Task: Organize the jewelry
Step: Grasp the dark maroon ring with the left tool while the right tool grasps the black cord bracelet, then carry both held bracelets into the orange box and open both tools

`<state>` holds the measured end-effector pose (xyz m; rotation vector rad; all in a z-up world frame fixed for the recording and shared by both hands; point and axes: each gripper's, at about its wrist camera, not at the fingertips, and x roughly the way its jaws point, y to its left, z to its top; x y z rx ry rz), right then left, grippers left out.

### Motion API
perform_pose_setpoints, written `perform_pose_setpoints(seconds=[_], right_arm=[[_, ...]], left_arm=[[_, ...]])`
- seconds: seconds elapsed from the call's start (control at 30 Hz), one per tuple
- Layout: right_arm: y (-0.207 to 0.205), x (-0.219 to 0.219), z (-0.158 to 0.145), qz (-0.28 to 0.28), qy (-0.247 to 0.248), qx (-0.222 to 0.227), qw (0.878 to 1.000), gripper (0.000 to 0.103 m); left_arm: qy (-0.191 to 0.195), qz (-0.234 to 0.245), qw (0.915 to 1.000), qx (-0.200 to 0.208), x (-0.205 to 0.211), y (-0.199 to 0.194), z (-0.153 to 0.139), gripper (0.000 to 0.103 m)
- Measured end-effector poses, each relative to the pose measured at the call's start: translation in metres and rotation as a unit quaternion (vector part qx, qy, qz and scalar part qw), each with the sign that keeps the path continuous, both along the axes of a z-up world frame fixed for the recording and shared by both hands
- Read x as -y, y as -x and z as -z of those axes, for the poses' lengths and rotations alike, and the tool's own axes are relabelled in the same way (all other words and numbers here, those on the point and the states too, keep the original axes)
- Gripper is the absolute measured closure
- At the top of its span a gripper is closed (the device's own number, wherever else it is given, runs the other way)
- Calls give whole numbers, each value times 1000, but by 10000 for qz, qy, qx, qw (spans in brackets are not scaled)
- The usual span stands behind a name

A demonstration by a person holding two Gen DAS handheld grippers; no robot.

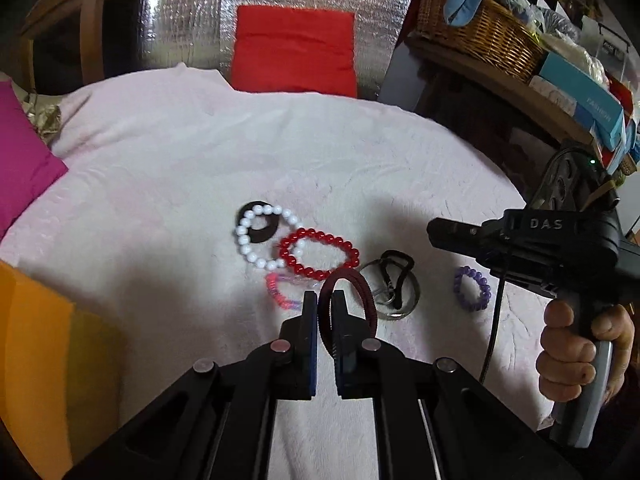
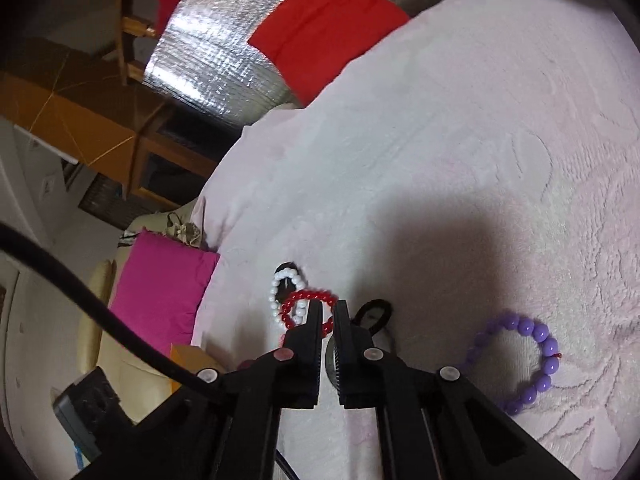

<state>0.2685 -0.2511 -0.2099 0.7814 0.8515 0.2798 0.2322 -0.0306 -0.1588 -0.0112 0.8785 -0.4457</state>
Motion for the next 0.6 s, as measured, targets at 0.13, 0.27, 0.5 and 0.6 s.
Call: perform_pose_setpoints(seconds=[0.13,0.27,0.5,0.6], right_arm=[[0,3,7,143,192,-441,9987,93],[-2,2,14,43,183,-586,9981,90],[1,-25,14,-293,343,-750,9962,88],[-2,-30,21,-262,365,-905,9949,79]], left_arm=[[-5,-203,9998,43,-19,9,-6,96],[19,-445,9989,130,-35,13,-11,96],[-93,-544,9984,113,-42,13,-9,96],[-75,-581,9982,124,-45,13,-10,96]])
